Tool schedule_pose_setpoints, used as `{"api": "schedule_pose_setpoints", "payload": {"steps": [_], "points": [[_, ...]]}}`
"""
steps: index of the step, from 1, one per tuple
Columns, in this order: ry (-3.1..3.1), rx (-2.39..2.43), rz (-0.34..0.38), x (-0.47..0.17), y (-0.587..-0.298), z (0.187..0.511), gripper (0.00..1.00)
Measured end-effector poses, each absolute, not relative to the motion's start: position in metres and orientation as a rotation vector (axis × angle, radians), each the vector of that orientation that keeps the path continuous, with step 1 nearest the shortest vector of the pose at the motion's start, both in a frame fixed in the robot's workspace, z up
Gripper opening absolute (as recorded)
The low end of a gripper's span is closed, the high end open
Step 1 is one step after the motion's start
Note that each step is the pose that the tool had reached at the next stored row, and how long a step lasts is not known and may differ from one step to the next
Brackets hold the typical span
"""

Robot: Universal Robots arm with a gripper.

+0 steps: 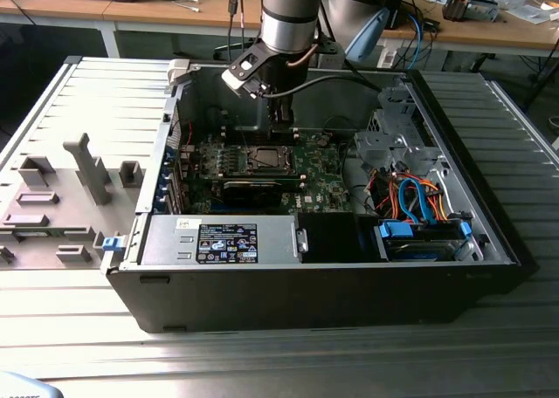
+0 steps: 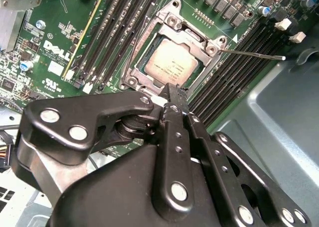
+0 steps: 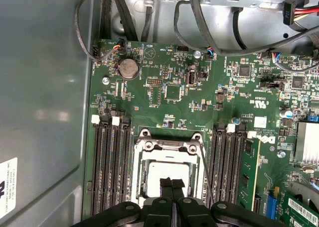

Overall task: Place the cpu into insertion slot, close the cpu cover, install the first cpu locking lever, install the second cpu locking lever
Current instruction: 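Install the first cpu locking lever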

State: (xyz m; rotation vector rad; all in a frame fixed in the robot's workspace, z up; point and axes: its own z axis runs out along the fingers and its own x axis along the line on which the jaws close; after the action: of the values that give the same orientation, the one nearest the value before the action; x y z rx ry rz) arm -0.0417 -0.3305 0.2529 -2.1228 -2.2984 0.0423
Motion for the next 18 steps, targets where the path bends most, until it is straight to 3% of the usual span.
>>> {"api": "schedule_pose_setpoints", "payload": {"steps": [18], "points": [[-2.403, -2.006, 0.043, -0.0417, -0.3305, 0.2529, 0.11]]}}
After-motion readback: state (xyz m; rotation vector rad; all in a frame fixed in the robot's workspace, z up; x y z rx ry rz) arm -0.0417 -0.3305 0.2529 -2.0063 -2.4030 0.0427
